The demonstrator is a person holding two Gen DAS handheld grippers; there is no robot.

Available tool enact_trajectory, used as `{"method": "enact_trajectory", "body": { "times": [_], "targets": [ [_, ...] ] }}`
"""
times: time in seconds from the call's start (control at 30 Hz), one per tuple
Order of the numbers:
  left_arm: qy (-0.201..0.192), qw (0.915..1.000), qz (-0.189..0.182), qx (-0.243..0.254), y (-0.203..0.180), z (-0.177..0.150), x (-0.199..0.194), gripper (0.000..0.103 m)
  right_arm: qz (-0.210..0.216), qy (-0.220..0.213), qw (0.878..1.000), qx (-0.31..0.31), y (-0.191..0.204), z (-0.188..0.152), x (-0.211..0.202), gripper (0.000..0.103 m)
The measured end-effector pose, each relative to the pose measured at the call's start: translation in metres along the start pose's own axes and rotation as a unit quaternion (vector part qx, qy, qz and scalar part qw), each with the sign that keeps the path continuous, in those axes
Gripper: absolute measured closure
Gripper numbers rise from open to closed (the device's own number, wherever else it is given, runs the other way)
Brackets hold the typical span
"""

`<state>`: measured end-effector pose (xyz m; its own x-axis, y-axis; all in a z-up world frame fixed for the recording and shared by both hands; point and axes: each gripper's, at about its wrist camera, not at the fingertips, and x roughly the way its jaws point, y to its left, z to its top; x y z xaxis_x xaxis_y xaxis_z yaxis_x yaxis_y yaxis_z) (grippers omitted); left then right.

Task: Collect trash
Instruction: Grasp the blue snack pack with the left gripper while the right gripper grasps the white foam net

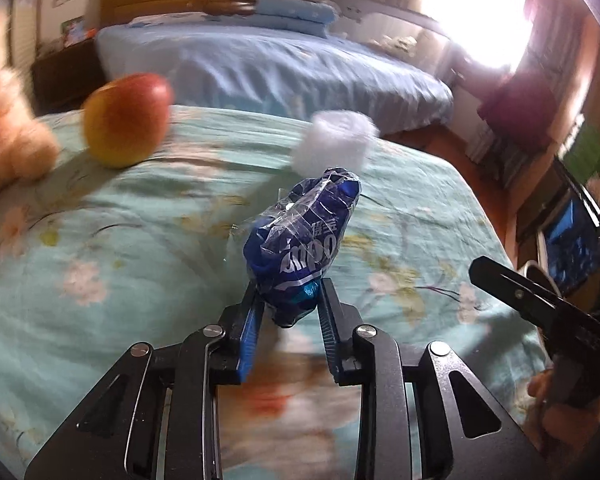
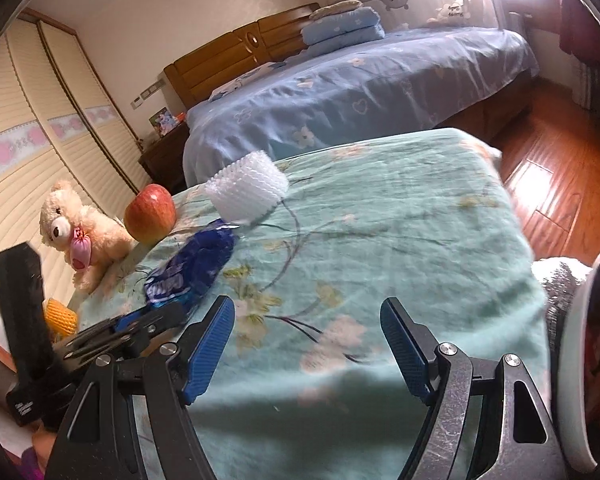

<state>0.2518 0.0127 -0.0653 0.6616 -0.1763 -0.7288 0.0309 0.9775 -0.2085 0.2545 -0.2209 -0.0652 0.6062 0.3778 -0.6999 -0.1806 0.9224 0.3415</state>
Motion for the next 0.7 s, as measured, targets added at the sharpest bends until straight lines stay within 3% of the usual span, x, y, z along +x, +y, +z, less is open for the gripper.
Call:
{"method": "enact_trajectory", "body": {
  "times": [0.23,0.7],
  "targets": [
    [-0.006,0.9977,0.030,-0.060,0.053,0.004,-0.006,0.077,0.019,0.017,0.999,-0.028,0.032,0.015,0.039,0.026],
    [-0.009,0.9971,0.017,-0.074,0.054,0.020,0.007,0.077,0.007,0.031,0.997,-0.065,0.066,0.056,0.109,0.026]
  ]
}}
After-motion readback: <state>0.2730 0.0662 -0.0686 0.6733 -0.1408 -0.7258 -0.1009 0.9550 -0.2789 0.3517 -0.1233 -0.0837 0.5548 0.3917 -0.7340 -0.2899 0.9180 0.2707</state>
